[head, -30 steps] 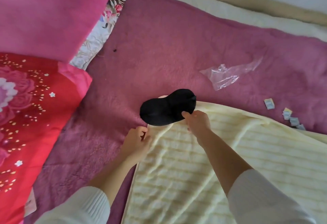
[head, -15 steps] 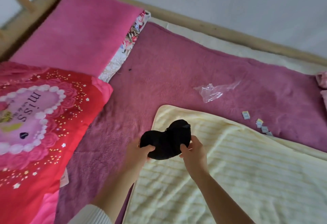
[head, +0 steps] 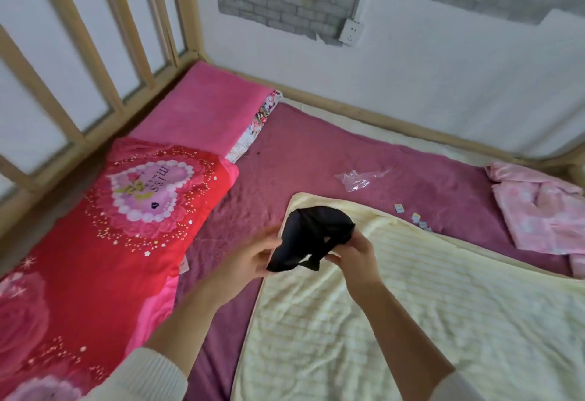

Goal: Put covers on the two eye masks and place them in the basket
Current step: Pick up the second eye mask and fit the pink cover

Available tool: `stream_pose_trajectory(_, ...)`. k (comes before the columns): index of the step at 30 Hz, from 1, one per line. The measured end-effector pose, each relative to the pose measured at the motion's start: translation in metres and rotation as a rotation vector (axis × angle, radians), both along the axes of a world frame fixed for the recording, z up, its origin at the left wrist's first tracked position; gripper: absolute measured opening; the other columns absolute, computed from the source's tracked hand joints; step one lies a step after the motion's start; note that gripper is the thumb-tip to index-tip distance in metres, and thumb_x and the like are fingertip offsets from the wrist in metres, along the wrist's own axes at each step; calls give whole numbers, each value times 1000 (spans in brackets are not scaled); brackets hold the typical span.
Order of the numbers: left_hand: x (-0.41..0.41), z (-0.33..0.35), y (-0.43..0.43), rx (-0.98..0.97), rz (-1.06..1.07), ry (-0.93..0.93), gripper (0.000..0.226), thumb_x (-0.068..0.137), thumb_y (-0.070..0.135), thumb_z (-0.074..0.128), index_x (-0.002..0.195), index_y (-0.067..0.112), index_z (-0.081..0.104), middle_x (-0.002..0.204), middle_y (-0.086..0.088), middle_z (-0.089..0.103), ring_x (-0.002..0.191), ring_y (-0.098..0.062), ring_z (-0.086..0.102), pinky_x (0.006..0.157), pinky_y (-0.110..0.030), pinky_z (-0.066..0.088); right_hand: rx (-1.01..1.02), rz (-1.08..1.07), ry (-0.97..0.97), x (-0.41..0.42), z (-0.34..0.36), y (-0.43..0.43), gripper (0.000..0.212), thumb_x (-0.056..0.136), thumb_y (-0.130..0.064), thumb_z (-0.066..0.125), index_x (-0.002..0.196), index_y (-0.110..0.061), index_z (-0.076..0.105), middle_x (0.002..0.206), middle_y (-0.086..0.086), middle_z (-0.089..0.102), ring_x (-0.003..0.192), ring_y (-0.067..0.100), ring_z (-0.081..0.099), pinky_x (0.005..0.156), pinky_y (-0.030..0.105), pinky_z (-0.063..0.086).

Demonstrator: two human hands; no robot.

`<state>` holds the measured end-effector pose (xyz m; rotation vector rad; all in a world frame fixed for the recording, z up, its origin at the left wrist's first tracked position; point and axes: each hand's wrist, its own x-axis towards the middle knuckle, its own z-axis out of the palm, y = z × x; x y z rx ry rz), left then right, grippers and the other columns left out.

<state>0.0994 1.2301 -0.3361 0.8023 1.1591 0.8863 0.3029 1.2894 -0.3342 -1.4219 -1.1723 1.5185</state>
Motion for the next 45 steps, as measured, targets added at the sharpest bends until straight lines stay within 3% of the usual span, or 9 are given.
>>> stream_pose_trajectory(6, 10, 68, -49, 149, 24, 271, 37, 76, 34, 62, 103, 60, 63, 86, -4, 70, 80, -10, 71, 67, -22, 59, 140, 162, 114, 15, 39, -41, 24, 70, 11, 59, 93, 9, 62, 82, 15, 60, 82, 26, 61, 83, 41, 57)
stream_pose_trajectory(13, 54, 93, -118, -102, 199, 72, 43, 84, 54, 52, 108, 21, 64, 86, -11, 70, 66, -22, 68, 56, -31, 58, 313, 286, 44, 36, 66, -112, 28, 71, 23, 47, 80, 7, 67, 75, 18, 65, 67, 31, 61, 72, 35, 53)
stream_pose_trajectory(18, 83, 89, -180, -19, 347, 230, 39, 81, 12, 67, 118, 16, 61, 109, -12, 67, 92, -24, 68, 72, -37, 56, 385, 383, -21, 52, 66, -168, 32, 70, 20, 53, 86, 0, 72, 85, 7, 70, 73, 13, 65, 65, 15, 52)
stream_pose_trajectory(22, 102, 92, -220, 11, 475, 160, 45, 81, -2, 60, 124, 11, 62, 125, -21, 63, 104, -34, 63, 77, -40, 49, 256, 360, 32, 71, 58, -208, 27, 79, -1, 62, 103, -14, 65, 100, 3, 71, 91, 16, 67, 75, 26, 55)
stream_pose_trajectory(25, 105, 96, -242, 70, 561, 103, 42, 81, -6, 56, 119, 9, 67, 113, -17, 69, 96, -30, 65, 71, -35, 52, 26, 409, 127, 79, 60, -231, 23, 86, -17, 58, 105, -7, 64, 96, 15, 73, 86, 20, 69, 86, 42, 53)
stream_pose_trajectory(33, 94, 112, -272, 188, 699, 11, 48, 70, -12, 61, 107, 17, 72, 101, -8, 68, 91, -27, 64, 71, -33, 52, 133, 570, 137, 79, 87, -258, 19, 77, -3, 72, 87, 11, 64, 69, 11, 67, 61, 19, 63, 66, 28, 52)
stream_pose_trajectory(36, 89, 122, -284, 197, 608, 192, 43, 61, -5, 69, 90, 27, 74, 78, 4, 61, 74, -16, 58, 63, -27, 50, 154, 465, 145, 76, 101, -256, 16, 79, -4, 67, 73, 10, 63, 57, 8, 59, 52, 18, 52, 54, 21, 44)
stream_pose_trajectory(39, 83, 126, -295, 200, 519, 429, 30, 65, 0, 72, 56, 20, 52, 56, 10, 38, 55, -11, 36, 51, -23, 32, 70, 442, 231, 71, 114, -254, 15, 79, -4, 64, 64, -4, 62, 51, 6, 55, 47, 18, 50, 51, 22, 44)
stream_pose_trajectory(45, 71, 126, -310, 167, 546, 505, 17, 60, 6, 70, 70, 4, 56, 63, -6, 46, 61, -19, 42, 57, -31, 34, -235, 295, 973, 65, 134, -255, 17, 89, -8, 49, 100, -2, 60, 74, 7, 68, 61, 18, 63, 64, 29, 55)
